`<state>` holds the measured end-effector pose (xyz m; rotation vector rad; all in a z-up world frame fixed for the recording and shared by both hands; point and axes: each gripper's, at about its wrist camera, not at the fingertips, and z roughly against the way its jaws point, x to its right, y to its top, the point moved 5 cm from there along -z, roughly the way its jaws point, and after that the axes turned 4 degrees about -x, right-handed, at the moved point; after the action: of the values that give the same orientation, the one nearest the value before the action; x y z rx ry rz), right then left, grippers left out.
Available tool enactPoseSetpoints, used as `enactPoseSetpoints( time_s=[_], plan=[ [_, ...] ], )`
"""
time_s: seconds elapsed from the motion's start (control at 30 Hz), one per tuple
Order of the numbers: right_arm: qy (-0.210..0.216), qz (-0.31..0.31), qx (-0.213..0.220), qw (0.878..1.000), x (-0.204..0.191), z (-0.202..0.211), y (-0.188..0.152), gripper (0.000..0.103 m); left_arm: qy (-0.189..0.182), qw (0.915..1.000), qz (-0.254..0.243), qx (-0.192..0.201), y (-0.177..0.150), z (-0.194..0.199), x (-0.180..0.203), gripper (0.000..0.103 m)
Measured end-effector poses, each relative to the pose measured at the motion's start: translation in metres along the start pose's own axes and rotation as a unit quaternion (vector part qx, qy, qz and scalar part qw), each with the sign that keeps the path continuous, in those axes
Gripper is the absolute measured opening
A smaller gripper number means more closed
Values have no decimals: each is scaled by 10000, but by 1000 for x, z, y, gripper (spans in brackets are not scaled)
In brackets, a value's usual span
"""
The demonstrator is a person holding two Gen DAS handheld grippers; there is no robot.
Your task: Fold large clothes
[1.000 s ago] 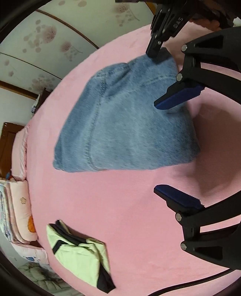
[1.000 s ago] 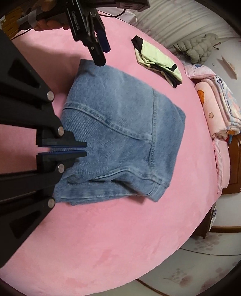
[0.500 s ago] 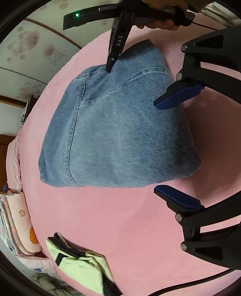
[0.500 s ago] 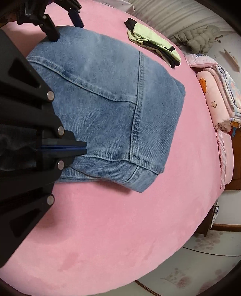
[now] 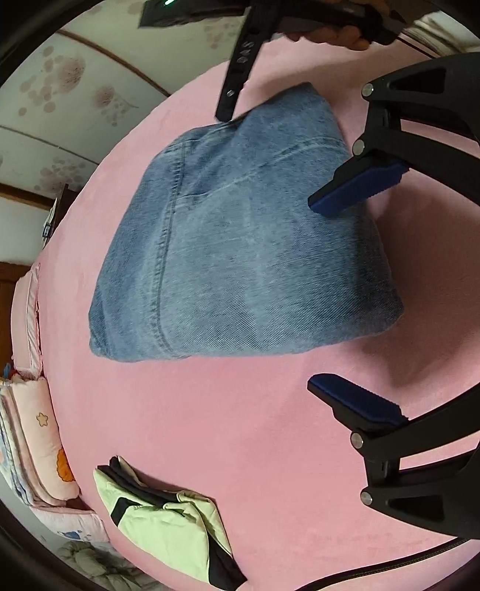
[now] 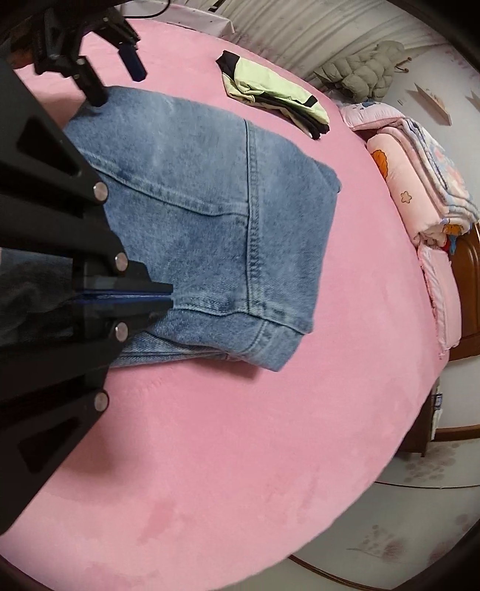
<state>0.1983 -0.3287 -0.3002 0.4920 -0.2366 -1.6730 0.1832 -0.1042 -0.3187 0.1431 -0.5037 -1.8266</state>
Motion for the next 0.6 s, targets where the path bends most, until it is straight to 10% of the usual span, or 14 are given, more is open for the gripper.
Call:
enactPoseSetpoints(
  time_s=[0.17, 0.6],
  plan=[
    [36, 79, 23, 10000, -9, 20, 0, 5, 9, 9999, 156, 0, 18, 10, -5, 97],
    [219, -54, 293, 9993, -23, 66, 5, 55, -23, 9999, 125, 35, 48, 28, 1, 102]
  ],
)
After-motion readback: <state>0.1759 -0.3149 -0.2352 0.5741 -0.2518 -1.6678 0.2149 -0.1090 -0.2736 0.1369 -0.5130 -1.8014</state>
